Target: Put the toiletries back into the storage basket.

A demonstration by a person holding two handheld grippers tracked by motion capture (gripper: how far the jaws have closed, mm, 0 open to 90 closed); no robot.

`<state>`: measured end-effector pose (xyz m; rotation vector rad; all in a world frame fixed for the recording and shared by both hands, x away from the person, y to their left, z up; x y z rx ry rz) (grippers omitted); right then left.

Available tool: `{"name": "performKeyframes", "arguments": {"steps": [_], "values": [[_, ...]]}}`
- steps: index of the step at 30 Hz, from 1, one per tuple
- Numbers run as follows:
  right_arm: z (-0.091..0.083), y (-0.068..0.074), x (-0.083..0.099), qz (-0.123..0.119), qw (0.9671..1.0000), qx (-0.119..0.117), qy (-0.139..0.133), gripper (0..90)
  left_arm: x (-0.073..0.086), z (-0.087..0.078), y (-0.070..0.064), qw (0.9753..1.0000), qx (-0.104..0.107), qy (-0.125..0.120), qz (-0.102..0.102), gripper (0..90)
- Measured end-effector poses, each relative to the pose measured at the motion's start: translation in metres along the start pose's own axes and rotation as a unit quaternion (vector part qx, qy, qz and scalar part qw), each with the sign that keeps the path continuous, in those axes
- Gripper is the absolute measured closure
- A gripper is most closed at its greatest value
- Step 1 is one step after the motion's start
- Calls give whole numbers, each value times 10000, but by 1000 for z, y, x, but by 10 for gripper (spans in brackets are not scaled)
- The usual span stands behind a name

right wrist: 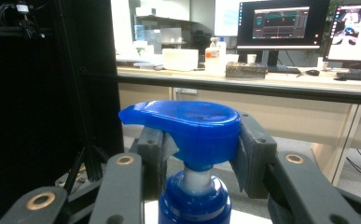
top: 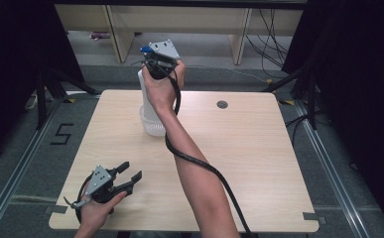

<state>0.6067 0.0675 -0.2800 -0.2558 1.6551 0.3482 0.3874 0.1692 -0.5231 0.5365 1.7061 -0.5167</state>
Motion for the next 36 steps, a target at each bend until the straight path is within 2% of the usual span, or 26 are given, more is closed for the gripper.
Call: {"name": "performKeyframes", "arguments": {"steps": [1, 2, 3, 5, 6, 8, 10, 12, 18, 21, 22, 26, 31, 33, 34, 35, 36], "values": [[1, -2, 0, -141, 9999, 27, -55, 602, 0, 0, 0, 10000, 1, -3, 3, 371], [1, -1, 2, -37, 10000, 21, -18, 602, 0, 0, 0, 10000, -1, 2, 12, 370], [2, -2, 2, -126, 9999, 28, -28, 602, 0, 0, 0, 10000, -3, 2, 18, 371], [3, -1, 6, -66, 10000, 25, 19, 602, 0, 0, -1, 10000, 18, -16, 26, 371], [4, -2, 6, -117, 9999, 18, 6, 602, 0, 0, -1, 10000, 18, -23, 23, 371], [4, 0, 10, -30, 10000, 22, 59, 602, 0, 0, -1, 10000, 11, -21, 5, 371], [5, -1, 13, -154, 9999, 28, 52, 602, 0, 0, 0, 10000, 9, -21, 2, 371], [7, -1, 18, -174, 9998, 16, 115, 602, 0, 0, 0, 10000, 9, -18, 22, 371], [9, -1, 31, -99, 9997, 18, 219, 601, 0, 0, 0, 10000, 9, -6, 32, 372], [9, -3, 37, -201, 9994, 13, 266, 601, 0, 0, 0, 10000, 12, -2, 46, 372], [10, -2, 41, -129, 9994, 8, 316, 601, 0, 0, 0, 10000, 12, 1, 52, 372], [11, -3, 51, -93, 9992, 24, 376, 601, 1, 0, 0, 10000, 13, 9, 44, 373], [13, -7, 61, -196, 9988, 31, 446, 601, 1, 1, 0, 10000, 30, 18, 57, 373], [12, -7, 65, -120, 9986, 52, 504, 601, 1, 1, 0, 10000, 27, 18, 51, 373], [13, -8, 66, -194, 9986, 31, 481, 601, 1, 1, 0, 10000, 27, 21, 52, 373], [12, -7, 68, -113, 9985, 45, 528, 601, 1, 1, 0, 10000, 30, 20, 56, 373], [13, -8, 68, -211, 9986, 52, 479, 601, 1, 1, 0, 10000, 30, 21, 58, 373]]}}
Point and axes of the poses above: each handheld gripper's, and its own axes: z roughly forward along the jaws, x roughly out of its underside, y roughly to its left, the point moved 8 cm from there along z, roughly forward along the jaws, and after that the axes turned 2 degrees about z, right-handed, at the moved point
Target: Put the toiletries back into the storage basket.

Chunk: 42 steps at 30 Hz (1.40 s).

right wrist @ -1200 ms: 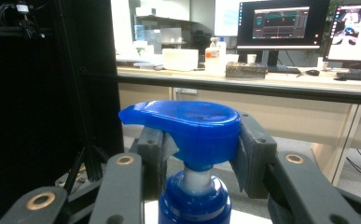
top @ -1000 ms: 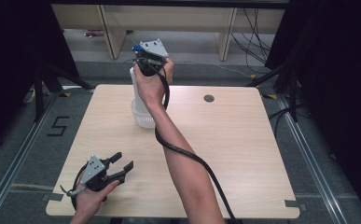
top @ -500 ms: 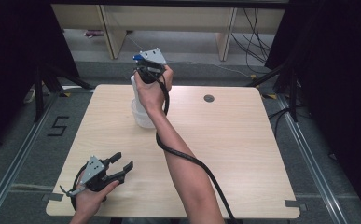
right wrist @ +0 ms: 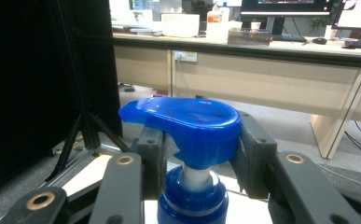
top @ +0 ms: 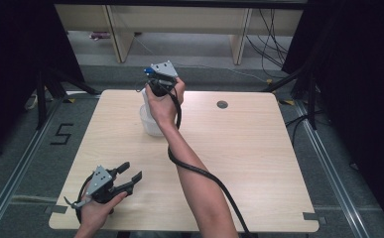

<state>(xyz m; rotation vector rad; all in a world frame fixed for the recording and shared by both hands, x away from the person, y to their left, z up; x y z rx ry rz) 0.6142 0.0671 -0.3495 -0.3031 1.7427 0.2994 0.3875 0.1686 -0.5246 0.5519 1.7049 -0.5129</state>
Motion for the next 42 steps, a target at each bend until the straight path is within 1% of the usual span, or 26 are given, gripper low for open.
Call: {"name": "performKeyframes", "arguments": {"steps": [3, 4, 5, 6, 8, 9, 11, 13, 14, 18, 19, 21, 22, 23, 24, 28, 30, 32, 33, 34, 35, 36, 37, 38, 39, 42], "values": [[0, 1, 5, 108, 9999, -19, 58, 601, 0, 0, 0, 10000, 5, 0, 11, 373], [0, 0, 5, 20, 10000, -8, 60, 600, 0, 0, 0, 10000, 6, 2, 11, 373], [1, 0, 7, 72, 10000, -20, 61, 600, -2, 2, 0, 9998, 94, -132, 70, 373], [0, 1, 9, 87, 9999, -17, 79, 600, -1, 3, 0, 9999, 84, -132, 42, 373], [1, 2, 8, 38, 10000, -29, 19, 600, -1, 2, 0, 9998, 96, -119, 86, 373], [1, 2, 8, 23, 10000, -24, 24, 600, -1, 2, 0, 9999, 83, -116, 36, 373], [0, 3, 9, 64, 10000, -33, 55, 600, -1, 2, 0, 9999, 92, -116, 77, 373], [0, 4, 9, -17, 10000, -27, 10, 599, -1, 2, 0, 9999, 85, -115, 58, 373], [0, 3, 9, -167, 9998, -59, 8, 598, -1, 2, 0, 9999, 85, -113, 58, 373], [-3, 8, 10, -219, 9997, -23, 144, 592, -1, 2, -1, 9999, 83, -97, 96, 373], [-4, 9, 11, -249, 9996, -23, 109, 588, 1, 0, -1, 10000, 21, 22, 49, 373], [-6, 9, 10, -490, 9988, 13, 32, 570, 1, 1, -2, 10000, 29, 23, 64, 373], [-7, 11, 11, -402, 9992, 29, 75, 557, 0, 2, -1, 9999, 53, -11, 98, 373], [-8, 10, 11, -448, 9989, 86, 48, 543, 1, 1, -1, 10000, 27, 33, 58, 373], [-9, 11, 12, -363, 9993, 79, 109, 527, 1, 2, -1, 10000, 26, 34, 55, 373], [-10, 7, 12, -350, 9993, 78, 69, 460, 2, 1, -1, 10000, 22, 46, 47, 373], [-11, 6, 14, -251, 9995, 84, 143, 426, 2, 1, -1, 10000, 20, 40, 43, 373], [-11, 6, 14, -295, 9994, 62, 187, 386, 1, 4, -1, 9999, 86, -68, 67, 373], [-11, 5, 14, -368, 9991, 71, 202, 367, 0, 4, 0, 9999, 95, -74, 107, 373], [-11, 4, 15, -362, 9991, 93, 223, 347, 1, 4, -1, 10000, 73, -53, 38, 373], [-12, 2, 16, -440, 9986, 81, 290, 324, 1, 4, 0, 9999, 75, -58, 95, 373], [-11, 1, 18, -392, 9986, 73, 343, 305, 3, 2, 0, 10000, 1, 73, 35, 373], [-12, 0, 19, -312, 9987, 32, 400, 295, 2, 3, 0, 10000, 16, 53, 42, 373], [-12, -1, 19, -404, 9984, 10, 388, 288, 3, 3, -1, 10000, 18, 52, 29, 373], [-14, -1, 20, -320, 9986, -22, 412, 278, 3, 3, 0, 10000, 22, 60, 58, 373], [-18, -3, 23, -238, 9987, -90, 434, 262, 3, 3, 0, 10000, 19, 59, 50, 373]]}}
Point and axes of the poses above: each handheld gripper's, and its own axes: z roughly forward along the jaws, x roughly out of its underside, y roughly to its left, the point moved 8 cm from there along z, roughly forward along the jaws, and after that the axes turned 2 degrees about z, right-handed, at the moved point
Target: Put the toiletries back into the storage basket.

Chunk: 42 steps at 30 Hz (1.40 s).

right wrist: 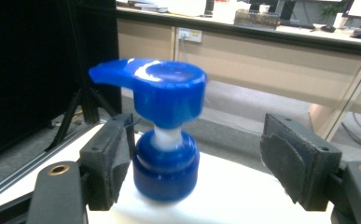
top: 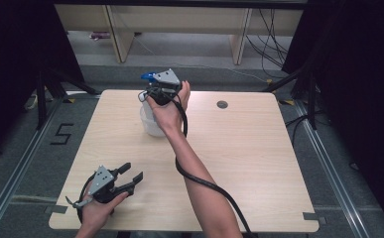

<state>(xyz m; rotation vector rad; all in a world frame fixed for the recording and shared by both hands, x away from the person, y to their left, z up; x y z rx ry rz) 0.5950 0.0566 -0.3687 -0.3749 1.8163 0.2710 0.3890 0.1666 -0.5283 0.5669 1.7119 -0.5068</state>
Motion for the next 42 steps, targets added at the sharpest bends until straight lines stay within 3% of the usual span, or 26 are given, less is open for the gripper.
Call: {"name": "performKeyframes", "arguments": {"steps": [6, 7, 8, 12, 17, 18, 22, 23, 24, 25, 27, 29, 30, 31, 33, 35, 37, 41, 42], "values": [[-12, -1, -2, 150, 9995, -264, -60, 253, 0, 0, 1, 10000, -23, 6, -30, 373], [-14, -2, -2, 31, 9995, -309, -71, 253, 0, -1, 2, 10000, -34, 12, -32, 373], [-16, -1, -1, 85, 9994, -335, -55, 253, 0, -1, 2, 10000, -37, 12, -28, 373], [-25, -1, 0, -104, 9990, -429, -109, 259, 0, -1, 2, 10000, -65, 10, -39, 373], [-36, -1, 6, -134, 9985, -539, -4, 266, 0, -1, 2, 10000, -87, 15, -45, 373], [-37, -4, 6, -282, 9982, -518, -109, 269, 0, -1, 2, 9999, -90, 9, -51, 373], [-48, -4, 13, -231, 9979, -608, 36, 280, 0, -2, 3, 9999, -100, 9, -37, 373], [-50, -7, 14, -440, 9970, -639, -14, 289, 0, -2, 3, 9999, -105, 11, -27, 373], [-53, -6, 17, -283, 9970, -716, 6, 295, 0, -2, 3, 9999, -112, 20, -26, 373], [-57, -9, 19, -461, 9964, -710, 12, 301, -1, -1, 4, 9999, -30, -106, 19, 373], [-65, -14, 25, -505, 9960, -734, 54, 312, 1, -4, 4, 9998, -160, 34, -81, 373], [-73, -19, 32, -390, 9963, -745, 146, 323, 1, -4, 5, 9998, -167, 26, -78, 373], [-77, -23, 35, -455, 9959, -766, 147, 327, 1, -4, 5, 9998, -161, 28, -79, 373], [-81, -26, 38, -355, 9963, -761, 183, 331, -1, -1, 5, 9999, -79, -89, -5, 373], [-87, -33, 43, -454, 9960, -754, 179, 342, 2, -3, 4, 9999, -141, 44, -57, 373], [-95, -38, 51, -285, 9961, -791, 273, 352, 2, -2, 3, 9999, -142, 42, -37, 373], [-101, -46, 56, -443, 9958, -758, 272, 360, 2, -2, 3, 9999, -148, 46, -37, 373], [-114, -54, 67, -264, 9957, -803, 380, 370, 2, -2, 4, 9998, -162, 56, -57, 373], [-116, -59, 68, -377, 9958, -773, 324, 371, 2, -2, 4, 9998, -165, 53, -58, 373]]}}
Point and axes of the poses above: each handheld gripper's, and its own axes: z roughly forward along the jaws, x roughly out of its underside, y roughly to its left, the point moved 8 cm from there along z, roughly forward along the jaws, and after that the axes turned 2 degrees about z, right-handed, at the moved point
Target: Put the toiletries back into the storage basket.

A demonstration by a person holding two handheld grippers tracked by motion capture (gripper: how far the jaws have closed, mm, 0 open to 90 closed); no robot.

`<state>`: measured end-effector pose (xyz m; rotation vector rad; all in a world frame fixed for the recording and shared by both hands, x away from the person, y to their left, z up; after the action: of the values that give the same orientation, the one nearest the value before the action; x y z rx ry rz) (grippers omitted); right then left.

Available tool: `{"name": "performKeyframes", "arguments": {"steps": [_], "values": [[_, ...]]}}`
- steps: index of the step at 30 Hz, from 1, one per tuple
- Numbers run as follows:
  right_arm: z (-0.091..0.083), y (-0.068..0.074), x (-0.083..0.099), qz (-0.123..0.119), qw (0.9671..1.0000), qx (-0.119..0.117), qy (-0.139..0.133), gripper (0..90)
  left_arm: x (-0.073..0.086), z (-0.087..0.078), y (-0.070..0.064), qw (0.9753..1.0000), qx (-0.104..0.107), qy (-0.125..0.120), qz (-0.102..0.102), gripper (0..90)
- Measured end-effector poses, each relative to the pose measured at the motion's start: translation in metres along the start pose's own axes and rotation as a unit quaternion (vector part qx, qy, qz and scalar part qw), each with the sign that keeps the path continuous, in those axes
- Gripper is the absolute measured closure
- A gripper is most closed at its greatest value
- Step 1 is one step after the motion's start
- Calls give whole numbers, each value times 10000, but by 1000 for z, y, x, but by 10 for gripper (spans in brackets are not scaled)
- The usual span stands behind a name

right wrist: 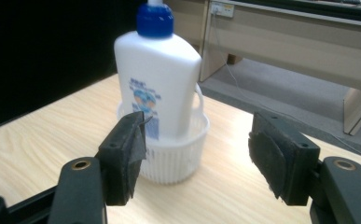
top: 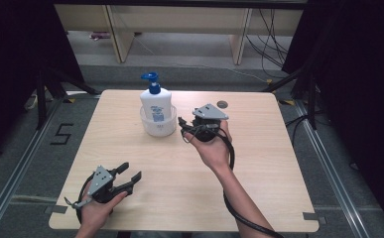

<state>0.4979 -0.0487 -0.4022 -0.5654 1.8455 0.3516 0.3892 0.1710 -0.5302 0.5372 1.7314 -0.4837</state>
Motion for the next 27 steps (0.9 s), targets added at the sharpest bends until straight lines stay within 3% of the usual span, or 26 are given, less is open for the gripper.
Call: {"name": "performKeyframes", "arguments": {"steps": [5, 7, 9, 10, 16, 17, 19, 20, 22, 23, 24, 27], "values": [[-21, -13, 13, 103, 9999, 46, 76, 375, 0, 0, 0, 10000, -13, -1, 3, 373], [-30, -21, 18, 18, 9999, 104, 51, 375, 1, 0, 1, 10000, -26, 8, -5, 373], [-39, -29, 24, 20, 9998, 208, 39, 375, -1, 2, 1, 9999, 37, -100, 64, 373], [-45, -33, 28, 149, 9996, 236, 69, 375, -1, 2, 1, 9999, 28, -97, 47, 373], [-67, -56, 50, 163, 9987, 475, 57, 373, -1, 2, 0, 9999, 16, -92, 56, 373], [-71, -58, 56, 214, 9987, 464, 61, 372, 1, 0, 0, 10000, -67, 20, -22, 374], [-77, -64, 67, 433, 9975, 550, 35, 372, 1, 1, 0, 10000, -59, 3, 5, 374], [-80, -69, 72, 305, 9976, 619, -61, 373, 1, 1, 0, 10000, -61, 9, -2, 373], [-85, -71, 86, 494, 9968, 629, -5, 375, 2, 2, 0, 10000, -57, 14, -21, 373], [-87, -75, 93, 412, 9971, 644, 20, 377, 2, 2, 0, 10000, -64, 16, -23, 373], [-89, -75, 99, 561, 9960, 695, 0, 380, 0, 4, 1, 9999, 8, -96, 35, 373], [-96, -80, 118, 598, 9953, 755, 106, 394, 3, 2, 1, 9999, -109, 35, -25, 373]]}}
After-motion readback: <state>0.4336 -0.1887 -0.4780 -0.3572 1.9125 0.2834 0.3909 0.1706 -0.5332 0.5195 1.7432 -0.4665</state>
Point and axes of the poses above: each handheld gripper's, and its own axes: z roughly forward along the jaws, x roughly out of its underside, y roughly to its left, the point moved 8 cm from there along z, roughly forward along the jaws, and after that the axes turned 2 degrees about z, right-handed, at the moved point
